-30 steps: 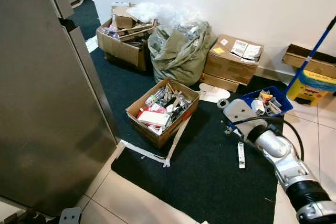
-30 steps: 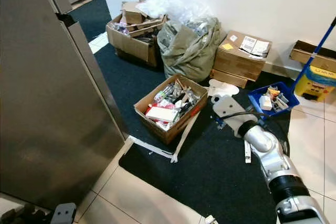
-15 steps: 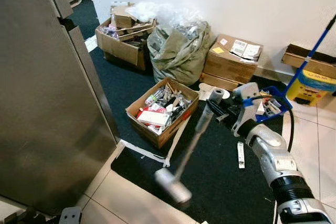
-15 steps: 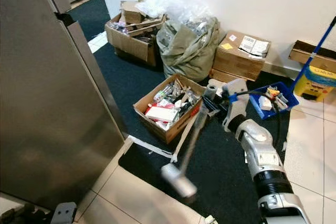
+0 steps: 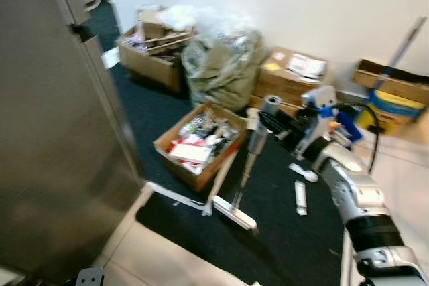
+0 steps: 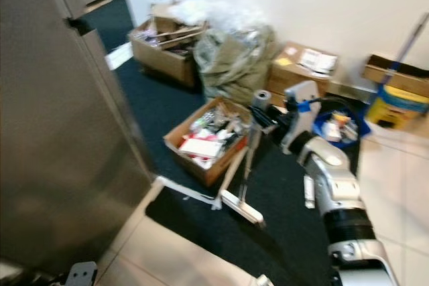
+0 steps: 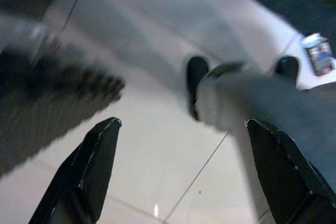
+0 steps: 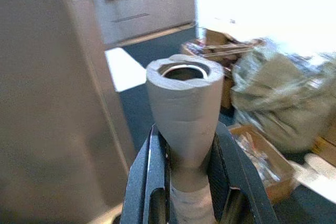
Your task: Sweep floor
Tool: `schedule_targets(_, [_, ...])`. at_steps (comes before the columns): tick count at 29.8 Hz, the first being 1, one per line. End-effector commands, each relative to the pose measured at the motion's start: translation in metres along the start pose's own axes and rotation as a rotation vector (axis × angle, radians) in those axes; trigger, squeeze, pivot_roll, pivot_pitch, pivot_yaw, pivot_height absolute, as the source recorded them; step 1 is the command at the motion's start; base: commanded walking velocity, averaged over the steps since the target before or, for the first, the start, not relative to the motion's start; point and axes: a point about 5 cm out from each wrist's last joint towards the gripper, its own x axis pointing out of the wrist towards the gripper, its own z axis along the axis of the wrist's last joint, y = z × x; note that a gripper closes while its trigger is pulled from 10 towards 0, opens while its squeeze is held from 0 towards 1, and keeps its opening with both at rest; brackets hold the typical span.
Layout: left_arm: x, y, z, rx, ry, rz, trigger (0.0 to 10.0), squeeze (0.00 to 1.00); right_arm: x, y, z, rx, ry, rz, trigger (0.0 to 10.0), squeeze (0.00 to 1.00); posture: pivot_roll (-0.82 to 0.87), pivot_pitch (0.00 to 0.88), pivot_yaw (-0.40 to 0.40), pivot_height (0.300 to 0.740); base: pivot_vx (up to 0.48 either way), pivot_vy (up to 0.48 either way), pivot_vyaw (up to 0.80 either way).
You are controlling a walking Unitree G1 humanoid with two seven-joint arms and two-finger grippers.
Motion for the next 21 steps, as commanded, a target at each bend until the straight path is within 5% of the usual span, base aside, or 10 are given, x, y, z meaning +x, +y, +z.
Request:
schedule_targets(1, [-0.001,0.0,-0.007,-0.016,0.024,0.005,10.0,0.0,0.001,0.003,0.002,0.056,-0.026,0.013,10.0,0.0,-0.06,0.085,0.004,0.74,0.0,0.0,-0.75])
schedule_targets(18, [0.0,-0.001,-0.005,-0.016,0.027,0.018,10.0,0.0,0.0,0.02,0.004,0.103,0.048,0.16,10.0,0.0,-0.07,0.065,0.002,0.74,0.0,0.0,-0.74])
schedule_targets(21, [0.0,0.0,-0.005,-0.014,0.036,0.027,10.0,0.0,0.0,0.029,0.0,0.128,0.073,0.201,10.0,0.0,-0.07,0.065,0.002,0.74,0.0,0.0,0.0])
